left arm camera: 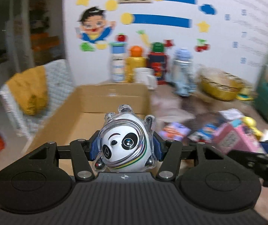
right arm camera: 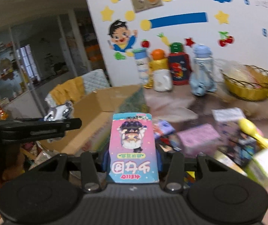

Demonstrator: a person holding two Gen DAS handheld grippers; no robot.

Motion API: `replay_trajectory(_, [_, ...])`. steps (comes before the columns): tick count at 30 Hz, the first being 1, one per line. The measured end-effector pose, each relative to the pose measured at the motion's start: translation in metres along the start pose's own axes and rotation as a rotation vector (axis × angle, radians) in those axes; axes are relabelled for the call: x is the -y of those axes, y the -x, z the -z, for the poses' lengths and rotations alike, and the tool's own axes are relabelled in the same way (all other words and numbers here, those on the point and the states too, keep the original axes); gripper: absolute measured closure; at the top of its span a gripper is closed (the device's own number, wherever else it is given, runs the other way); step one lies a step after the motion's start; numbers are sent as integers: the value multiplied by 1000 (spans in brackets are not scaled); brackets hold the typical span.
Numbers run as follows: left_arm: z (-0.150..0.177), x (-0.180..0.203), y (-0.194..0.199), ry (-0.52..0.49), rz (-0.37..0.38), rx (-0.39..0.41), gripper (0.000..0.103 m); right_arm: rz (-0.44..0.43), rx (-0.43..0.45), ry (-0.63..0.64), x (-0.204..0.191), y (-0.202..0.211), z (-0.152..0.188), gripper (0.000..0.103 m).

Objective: Organize rigid objects
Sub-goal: 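Carry both items over the cardboard box and open both tools to drop them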

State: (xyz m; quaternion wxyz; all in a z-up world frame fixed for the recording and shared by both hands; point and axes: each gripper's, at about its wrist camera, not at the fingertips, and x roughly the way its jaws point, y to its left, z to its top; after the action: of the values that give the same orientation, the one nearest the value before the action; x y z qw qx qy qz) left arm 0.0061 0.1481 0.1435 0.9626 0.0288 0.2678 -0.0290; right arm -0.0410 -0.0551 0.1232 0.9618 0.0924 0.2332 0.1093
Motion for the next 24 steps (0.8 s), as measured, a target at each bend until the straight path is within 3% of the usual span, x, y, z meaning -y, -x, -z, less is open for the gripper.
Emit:
replay_trajectory(4, [-4, -6, -24, 19, -96, -23, 35, -52, 5, 35, -26, -25, -9, 59])
replay_trajectory(9, [1, -22, -31, 57, -153, -49, 35, -106, -6, 51, -49, -54, -19, 59])
replay_trajectory(19, [2, -37, -40, 124, -184, -67, 33, -115, -55, 146, -73, -91, -22, 58])
replay_trajectory(22, [-1, -39, -37, 131, -196, -48, 14, -124, -72, 179, -79, -94, -19, 55])
replay_trajectory(24, [-4, -39, -38, 126, -200, -35, 9, -124, -73, 191, -79, -92, -18, 46])
